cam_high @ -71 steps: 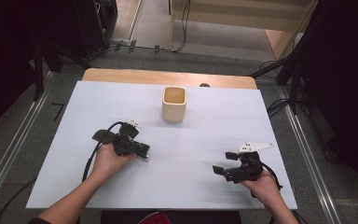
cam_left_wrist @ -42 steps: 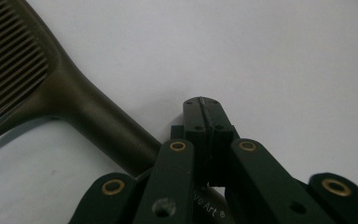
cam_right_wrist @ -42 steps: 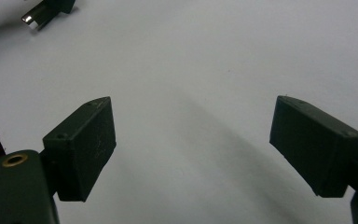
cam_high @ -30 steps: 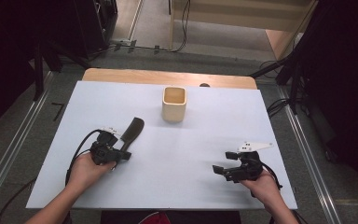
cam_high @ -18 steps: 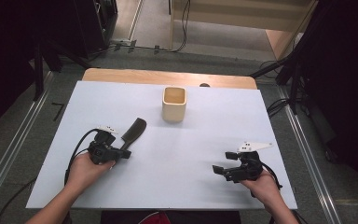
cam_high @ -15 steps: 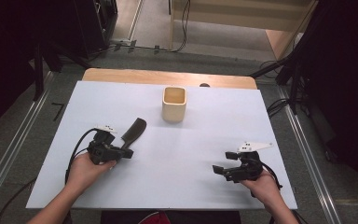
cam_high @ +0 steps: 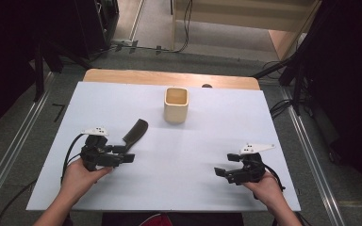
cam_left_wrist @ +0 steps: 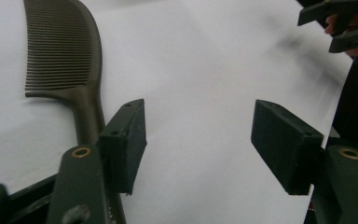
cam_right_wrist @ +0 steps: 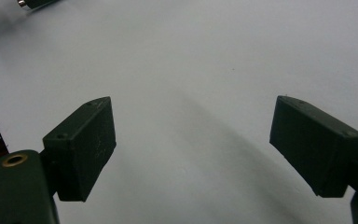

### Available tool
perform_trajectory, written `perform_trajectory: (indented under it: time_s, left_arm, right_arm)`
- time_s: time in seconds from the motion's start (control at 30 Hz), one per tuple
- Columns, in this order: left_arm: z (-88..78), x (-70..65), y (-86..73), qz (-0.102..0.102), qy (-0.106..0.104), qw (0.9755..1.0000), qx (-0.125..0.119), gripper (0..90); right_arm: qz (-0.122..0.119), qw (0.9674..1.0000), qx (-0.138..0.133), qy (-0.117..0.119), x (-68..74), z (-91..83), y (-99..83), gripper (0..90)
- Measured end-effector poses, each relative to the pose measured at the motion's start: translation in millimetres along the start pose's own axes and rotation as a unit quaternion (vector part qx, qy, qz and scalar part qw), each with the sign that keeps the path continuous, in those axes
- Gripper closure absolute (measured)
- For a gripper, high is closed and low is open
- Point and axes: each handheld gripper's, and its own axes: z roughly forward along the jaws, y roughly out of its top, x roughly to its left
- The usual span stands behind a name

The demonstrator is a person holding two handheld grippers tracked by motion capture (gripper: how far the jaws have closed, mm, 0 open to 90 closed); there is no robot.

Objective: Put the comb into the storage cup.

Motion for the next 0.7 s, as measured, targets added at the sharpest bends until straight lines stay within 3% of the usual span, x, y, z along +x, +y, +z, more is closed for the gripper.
perform_trajectory:
  time_s: [0.13, 0.5, 0.7]
  left_arm:
    - [-3.5, -2.7, -5.3, 0.01, 0.006, 0.9999, -0.008, 28.9]
    - [-12.6, -8.7, -15.0, 0.03, 0.009, 0.9995, -0.004, 25.6]
    - [-11.0, -7.7, -14.5, 0.027, 0.015, 0.9995, -0.006, 24.9]
  right_arm:
    - [-0.002, 1.0, 0.001, -0.001, 0.4, -0.5, -0.5, 12.6]
    - [-0.005, 1.0, 0.004, 0.001, 0.9, -0.9, -0.9, 12.6]
    - [-0.003, 1.0, 0.004, 0.001, 0.9, -0.8, -1.1, 12.6]
